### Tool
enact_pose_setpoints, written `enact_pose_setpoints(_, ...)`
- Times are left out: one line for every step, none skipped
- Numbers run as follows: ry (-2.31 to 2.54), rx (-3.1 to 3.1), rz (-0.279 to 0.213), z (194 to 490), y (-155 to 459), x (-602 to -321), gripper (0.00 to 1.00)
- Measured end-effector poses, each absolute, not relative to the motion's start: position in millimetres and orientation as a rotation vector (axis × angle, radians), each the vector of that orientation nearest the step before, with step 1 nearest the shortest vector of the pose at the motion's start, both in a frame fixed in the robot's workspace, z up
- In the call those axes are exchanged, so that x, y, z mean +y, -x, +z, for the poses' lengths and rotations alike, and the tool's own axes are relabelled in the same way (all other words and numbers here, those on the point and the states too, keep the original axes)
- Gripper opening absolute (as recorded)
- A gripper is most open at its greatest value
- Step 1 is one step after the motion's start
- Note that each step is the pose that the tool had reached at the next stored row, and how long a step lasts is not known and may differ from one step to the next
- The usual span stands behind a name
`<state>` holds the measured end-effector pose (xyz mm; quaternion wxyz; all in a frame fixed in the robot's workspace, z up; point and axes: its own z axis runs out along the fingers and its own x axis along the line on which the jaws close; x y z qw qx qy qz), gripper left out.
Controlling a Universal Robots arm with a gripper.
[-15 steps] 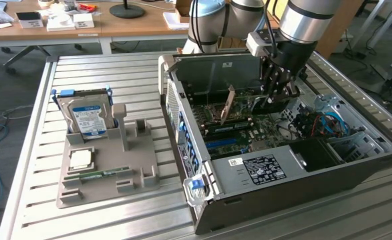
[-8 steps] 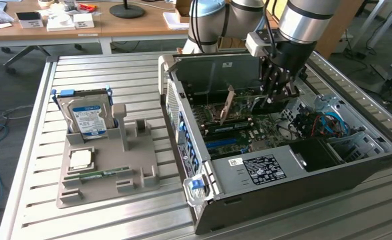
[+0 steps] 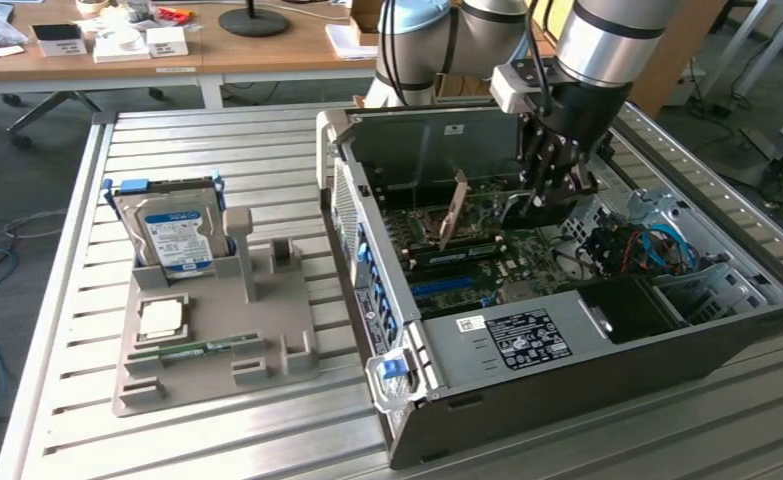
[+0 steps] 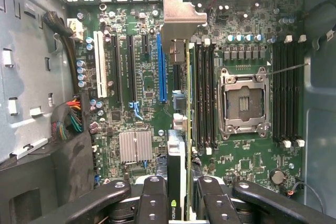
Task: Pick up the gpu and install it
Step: 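Insert the gpu into the slot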
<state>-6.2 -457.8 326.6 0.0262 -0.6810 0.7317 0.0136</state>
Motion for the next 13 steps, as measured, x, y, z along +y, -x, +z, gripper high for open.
enact_pose_setpoints(2.105, 2.261, 0.042, 326.6, 6.8, -457.8, 0.27)
enact_pose_setpoints(2.105, 2.261, 0.042, 326.6, 6.8, -457.8, 0.27)
enact_pose_setpoints(2.105, 2.261, 0.042, 326.6, 6.8, -457.8, 0.27)
enact_pose_setpoints(2.105, 2.261, 0.042, 326.6, 6.8, -457.8, 0.27)
enact_pose_setpoints(2.105, 2.261, 0.042, 326.6, 6.8, -457.8, 0.27)
enact_pose_setpoints(2.105, 2.261, 0.042, 326.6, 6.8, -457.8, 0.27)
enact_pose_setpoints(2.105, 2.261, 0.042, 326.5, 6.8, -457.8, 0.27)
enact_pose_setpoints(2.105, 2.261, 0.042, 326.2, 6.9, -457.8, 0.27)
enact_pose_setpoints(2.105, 2.261, 0.042, 326.0, 6.9, -457.8, 0.27)
enact_pose_setpoints(2.105, 2.261, 0.042, 326.0, 7.0, -457.8, 0.27)
enact_pose_setpoints(2.105, 2.261, 0.042, 326.0, 7.0, -457.8, 0.27)
enact_pose_setpoints(2.105, 2.261, 0.042, 326.0, 7.0, -457.8, 0.27)
enact_pose_setpoints(2.105, 2.261, 0.042, 326.0, 7.0, -457.8, 0.27)
